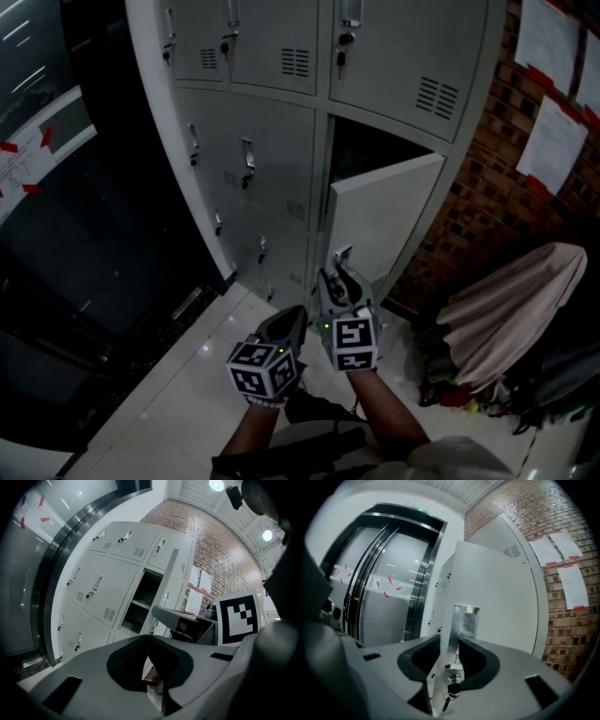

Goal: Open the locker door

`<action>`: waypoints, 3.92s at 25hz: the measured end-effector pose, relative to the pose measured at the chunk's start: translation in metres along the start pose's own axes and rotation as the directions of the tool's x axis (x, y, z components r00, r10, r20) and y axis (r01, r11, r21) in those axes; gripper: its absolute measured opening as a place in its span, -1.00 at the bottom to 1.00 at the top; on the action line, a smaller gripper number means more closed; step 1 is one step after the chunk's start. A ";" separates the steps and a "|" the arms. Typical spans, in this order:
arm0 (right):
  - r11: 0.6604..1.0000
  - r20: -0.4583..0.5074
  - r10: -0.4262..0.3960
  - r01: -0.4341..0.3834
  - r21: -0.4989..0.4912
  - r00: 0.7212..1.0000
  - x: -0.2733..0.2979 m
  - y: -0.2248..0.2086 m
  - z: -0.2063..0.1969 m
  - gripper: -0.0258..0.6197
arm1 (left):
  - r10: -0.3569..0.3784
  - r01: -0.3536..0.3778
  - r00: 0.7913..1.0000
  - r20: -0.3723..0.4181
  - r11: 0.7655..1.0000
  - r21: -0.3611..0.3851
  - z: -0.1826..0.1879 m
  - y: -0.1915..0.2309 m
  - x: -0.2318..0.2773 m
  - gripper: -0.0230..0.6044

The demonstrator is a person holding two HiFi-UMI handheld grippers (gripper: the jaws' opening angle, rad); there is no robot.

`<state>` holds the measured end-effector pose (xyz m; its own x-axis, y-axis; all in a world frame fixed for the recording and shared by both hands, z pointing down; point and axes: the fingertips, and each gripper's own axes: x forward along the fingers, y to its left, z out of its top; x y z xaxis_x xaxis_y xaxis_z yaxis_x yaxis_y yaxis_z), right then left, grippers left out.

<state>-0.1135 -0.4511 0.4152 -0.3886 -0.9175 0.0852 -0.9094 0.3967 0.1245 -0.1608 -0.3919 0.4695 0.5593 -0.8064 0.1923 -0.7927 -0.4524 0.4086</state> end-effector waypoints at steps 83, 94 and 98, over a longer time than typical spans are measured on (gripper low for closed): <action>0.875 -0.049 0.473 -0.462 0.148 0.880 -0.426 -0.004 -0.085 -0.92 | 0.289 -0.287 0.953 0.087 0.957 -0.034 -0.179 -0.290 -0.194 -0.96; 0.879 -0.023 0.456 -0.446 0.166 0.890 -0.488 0.014 -0.074 -0.92 | 0.279 -0.278 0.957 0.075 0.960 -0.029 -0.202 -0.327 -0.243 -0.96; 0.892 -0.025 0.429 -0.418 0.173 0.903 -0.515 0.036 -0.072 -0.92 | 0.247 -0.247 0.967 0.064 0.969 -0.014 -0.208 -0.334 -0.272 -0.96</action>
<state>0.0648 0.0380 0.4470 -0.7371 -0.6576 0.1554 -0.6738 0.7326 -0.0961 0.0023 0.0578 0.4661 0.3293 -0.9159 0.2296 -0.9028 -0.2341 0.3608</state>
